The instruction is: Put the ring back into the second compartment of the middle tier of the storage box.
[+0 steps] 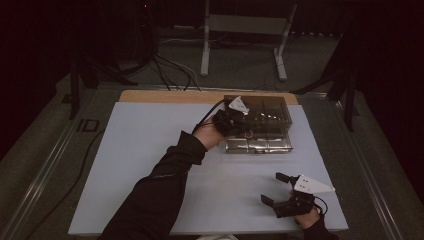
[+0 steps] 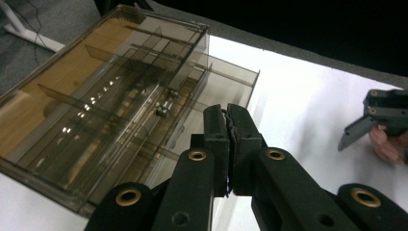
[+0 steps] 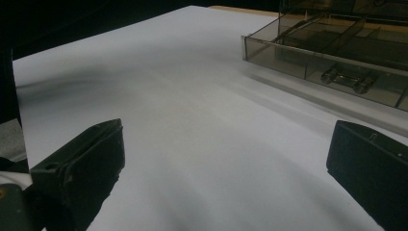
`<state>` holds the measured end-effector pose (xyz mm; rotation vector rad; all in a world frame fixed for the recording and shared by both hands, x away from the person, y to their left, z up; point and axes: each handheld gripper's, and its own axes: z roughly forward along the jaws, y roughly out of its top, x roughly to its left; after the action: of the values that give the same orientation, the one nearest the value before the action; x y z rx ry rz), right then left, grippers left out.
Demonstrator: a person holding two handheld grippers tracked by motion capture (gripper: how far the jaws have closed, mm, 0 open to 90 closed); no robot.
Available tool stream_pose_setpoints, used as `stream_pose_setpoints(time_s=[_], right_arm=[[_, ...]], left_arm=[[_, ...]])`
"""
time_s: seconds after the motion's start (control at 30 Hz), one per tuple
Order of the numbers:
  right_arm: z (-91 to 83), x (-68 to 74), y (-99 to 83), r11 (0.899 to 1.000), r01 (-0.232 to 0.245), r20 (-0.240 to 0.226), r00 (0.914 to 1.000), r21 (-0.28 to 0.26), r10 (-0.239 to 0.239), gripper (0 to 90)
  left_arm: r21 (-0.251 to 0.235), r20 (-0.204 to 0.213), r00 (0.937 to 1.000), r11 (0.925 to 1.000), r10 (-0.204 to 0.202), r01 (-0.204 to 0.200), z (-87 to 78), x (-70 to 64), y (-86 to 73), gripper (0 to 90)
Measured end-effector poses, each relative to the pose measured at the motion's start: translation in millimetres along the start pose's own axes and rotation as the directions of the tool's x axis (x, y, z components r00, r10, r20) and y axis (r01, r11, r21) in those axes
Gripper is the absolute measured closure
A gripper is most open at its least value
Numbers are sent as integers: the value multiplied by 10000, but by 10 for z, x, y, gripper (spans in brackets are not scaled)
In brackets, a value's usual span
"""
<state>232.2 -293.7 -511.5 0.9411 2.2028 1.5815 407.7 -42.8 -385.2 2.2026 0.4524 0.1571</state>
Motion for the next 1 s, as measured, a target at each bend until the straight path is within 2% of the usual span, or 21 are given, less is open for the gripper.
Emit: stream_pose_setpoints(time_s=[0.27,0.4,0.53,0.63,0.73,0.87,1.0], right_arm=[[2,1,-1,10000,49,-17,10000,21,-49,0],[-5,3,4,10000,56,-26,10000,-6,-56,0],[-7,3,4,10000,59,-23,10000,-5,-59,0],[-8,2,3,10000,70,-17,10000,2,-70,0],[-11,-2,3,10000,67,-12,10000,-6,-67,0],[-11,0,3,10000,67,3,10000,-14,-67,0],[-5,4,7,10000,70,-25,10000,-15,-70,0]], left_arm=[[-101,96,9999,9998,-141,142,164,-8,36,900],[99,66,10000,9999,-16,15,282,-16,40,900],[241,66,9999,9997,-84,82,410,0,19,899],[236,68,9999,9996,-149,148,443,18,12,900],[111,140,9992,9992,-381,380,478,44,8,899],[182,-6,9995,9993,-318,318,531,51,-5,898],[313,76,9994,9990,-337,335,607,52,-29,898]])
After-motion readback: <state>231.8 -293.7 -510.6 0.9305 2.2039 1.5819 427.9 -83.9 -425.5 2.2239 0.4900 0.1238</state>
